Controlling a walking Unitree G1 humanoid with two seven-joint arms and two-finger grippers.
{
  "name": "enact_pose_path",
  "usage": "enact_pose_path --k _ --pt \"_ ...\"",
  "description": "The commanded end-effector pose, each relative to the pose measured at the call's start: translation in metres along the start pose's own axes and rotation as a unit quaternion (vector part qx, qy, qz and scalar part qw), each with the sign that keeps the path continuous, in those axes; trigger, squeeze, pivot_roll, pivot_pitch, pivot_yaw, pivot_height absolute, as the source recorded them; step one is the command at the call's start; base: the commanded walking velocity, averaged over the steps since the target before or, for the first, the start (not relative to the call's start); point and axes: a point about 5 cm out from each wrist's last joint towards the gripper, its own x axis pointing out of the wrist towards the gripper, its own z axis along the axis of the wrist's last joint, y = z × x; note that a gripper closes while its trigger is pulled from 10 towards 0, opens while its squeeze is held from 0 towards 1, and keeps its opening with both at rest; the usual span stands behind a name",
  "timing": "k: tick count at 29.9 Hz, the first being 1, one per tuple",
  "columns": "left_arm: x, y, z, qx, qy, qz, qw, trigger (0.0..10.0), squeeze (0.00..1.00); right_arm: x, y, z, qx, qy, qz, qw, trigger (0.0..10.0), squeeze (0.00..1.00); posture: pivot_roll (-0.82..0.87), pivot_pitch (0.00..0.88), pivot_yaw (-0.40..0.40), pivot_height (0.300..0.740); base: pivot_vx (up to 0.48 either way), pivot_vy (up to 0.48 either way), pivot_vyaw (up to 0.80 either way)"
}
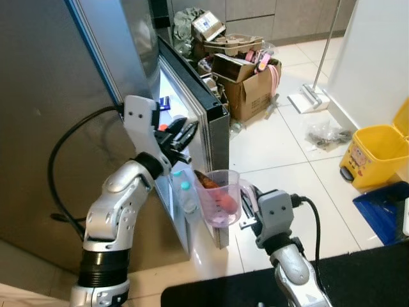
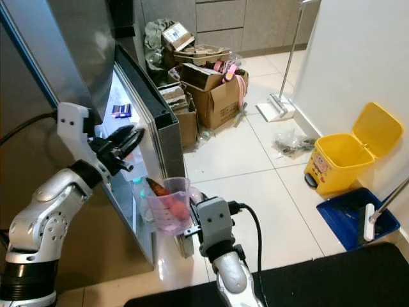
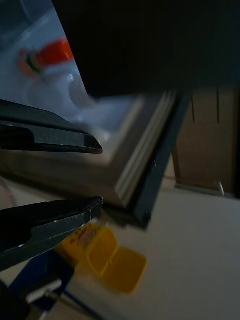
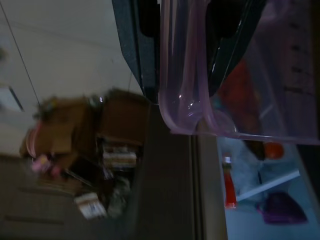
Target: Restocking fridge
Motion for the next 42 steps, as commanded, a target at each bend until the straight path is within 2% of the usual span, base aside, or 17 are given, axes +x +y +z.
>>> enact_pose_path --k 1,7,11,14,15,20,25,27,29,32,34,35,36,40,41,42 --pt "-0.008 0.008 0.002 0.008 0.008 0.019 1.0 10.0 0.0 0.002 -0.002 0.001 0.005 -0.006 0.018 1.0 10.0 0.0 -0.03 0.163 0.04 0.74 0.0 0.0 0.0" --pt "-0.009 0.011 0.01 0.006 0.001 0.031 1.0 10.0 0.0 0.019 -0.015 0.017 0.023 -0.025 0.07 0.997 10.0 0.0 -0.03 0.167 0.04 0.74 0.0 0.0 0.0" --pt "-0.009 0.011 0.01 0.006 0.0 0.031 0.999 10.0 0.0 0.022 -0.015 0.019 0.022 -0.027 0.082 0.996 10.0 0.0 -0.03 0.169 0.04 0.74 0.0 0.0 0.0" --pt "-0.009 0.009 0.011 0.006 -0.001 0.031 1.0 10.0 0.0 0.031 -0.011 0.024 0.034 -0.034 0.108 0.993 10.0 0.0 -0.03 0.173 0.041 0.74 0.0 0.0 0.0" --pt "-0.008 0.008 0.011 0.005 -0.002 0.032 0.999 10.0 0.0 0.041 -0.006 0.028 0.041 -0.04 0.126 0.99 10.0 0.0 -0.02 0.177 0.044 0.74 0.0 0.0 0.0" --pt "-0.009 0.008 0.013 0.003 -0.008 0.039 0.999 10.0 0.0 0.051 -0.006 0.025 0.025 -0.035 0.125 0.991 10.0 0.0 -0.02 0.179 0.047 0.74 0.0 0.0 0.0" --pt "-0.014 0.007 0.014 -0.016 -0.006 0.022 1.0 10.0 0.0 0.064 -0.019 0.022 0.0 -0.022 0.107 0.994 10.0 0.0 -0.01 0.181 0.05 0.74 0.0 0.0 0.0" --pt "-0.019 0.005 0.013 -0.026 0.003 -0.003 1.0 10.0 0.0 0.07 -0.031 0.021 -0.008 -0.011 0.08 0.997 10.0 0.0 -0.01 0.181 0.051 0.74 0.0 0.0 0.0" --pt "-0.023 0.002 0.015 -0.031 0.006 -0.031 0.999 10.0 0.0 0.074 -0.047 0.021 -0.036 -0.003 0.031 0.999 10.0 0.0 0.0 0.183 0.05 0.74 0.0 0.0 0.0" --pt "-0.025 0.001 0.015 -0.032 0.008 -0.041 0.999 10.0 0.0 0.076 -0.057 0.022 -0.051 0.001 0.0 0.999 10.0 0.0 0.0 0.183 0.048 0.74 0.0 0.0 0.0" --pt "-0.028 -0.001 0.016 -0.032 0.01 -0.051 0.998 10.0 0.0 0.076 -0.075 0.023 -0.092 0.008 -0.07 0.993 10.0 0.0 -0.01 0.184 0.048 0.74 0.0 0.0 0.0" --pt "-0.028 -0.002 0.015 -0.034 0.011 -0.051 0.998 10.0 0.0 0.075 -0.083 0.023 -0.085 0.008 -0.094 0.992 10.0 0.0 -0.01 0.184 0.047 0.74 0.0 0.0 0.0" --pt "-0.028 -0.002 0.015 -0.034 0.011 -0.051 0.998 10.0 0.0 0.075 -0.083 0.023 -0.085 0.008 -0.094 0.992 10.0 0.0 -0.01 0.184 0.047 0.74 0.0 0.0 0.0" --pt "-0.027 -0.004 0.013 -0.037 0.014 -0.054 0.998 10.0 0.0 0.065 -0.115 0.025 -0.115 0.012 -0.196 0.974 10.0 0.0 -0.01 0.185 0.047 0.74 0.0 0.0 0.0" --pt "-0.027 -0.004 0.013 -0.037 0.014 -0.054 0.998 10.0 0.0 0.065 -0.115 0.025 -0.115 0.012 -0.196 0.974 10.0 0.0 -0.01 0.185 0.047 0.74 0.0 0.0 0.0" --pt "-0.026 -0.004 0.013 -0.038 0.015 -0.055 0.998 10.0 0.0 0.061 -0.123 0.025 -0.116 0.012 -0.215 0.97 10.0 0.0 -0.01 0.185 0.047 0.74 0.0 0.0 0.0"
